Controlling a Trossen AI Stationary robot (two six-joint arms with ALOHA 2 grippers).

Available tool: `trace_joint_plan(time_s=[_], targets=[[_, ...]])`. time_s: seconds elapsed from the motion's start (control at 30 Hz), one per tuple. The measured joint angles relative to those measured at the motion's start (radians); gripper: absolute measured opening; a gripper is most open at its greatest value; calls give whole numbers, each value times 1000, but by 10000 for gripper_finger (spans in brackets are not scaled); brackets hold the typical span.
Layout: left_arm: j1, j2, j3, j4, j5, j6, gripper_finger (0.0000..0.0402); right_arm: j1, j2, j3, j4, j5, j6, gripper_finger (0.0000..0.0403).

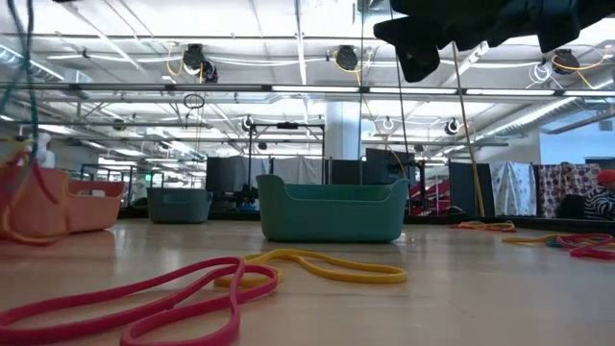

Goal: Sort rubber bands into baskets
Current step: Put the blue rubber band into the green bin

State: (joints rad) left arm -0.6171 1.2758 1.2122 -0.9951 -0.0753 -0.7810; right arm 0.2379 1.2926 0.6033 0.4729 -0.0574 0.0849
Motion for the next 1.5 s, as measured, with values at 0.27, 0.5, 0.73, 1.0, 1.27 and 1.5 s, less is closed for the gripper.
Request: trace_joint_plan(time_s=[0.27, 0.5, 0.73, 1.0, 1.27, 1.5], targets=[[-36, -30, 43, -76, 17, -95, 8, 0, 0, 0, 0, 0, 3, 160], [-92, -37, 56, -91, 22, -158, 8, 0, 0, 0, -1, 0, 7, 160], [-120, -53, 56, -80, 36, -182, 8, 0, 0, 0, -3, 0, 6, 160], [-132, -123, 56, -32, -22, -106, 8, -1, 0, 0, -4, 5, 4, 160], [-132, -221, 56, 171, -117, 115, 8, -1, 0, 0, -4, 5, 4, 160], [-132, -188, 56, 14, -135, 16, 8, 0, 0, 0, -6, 5, 5, 160]])
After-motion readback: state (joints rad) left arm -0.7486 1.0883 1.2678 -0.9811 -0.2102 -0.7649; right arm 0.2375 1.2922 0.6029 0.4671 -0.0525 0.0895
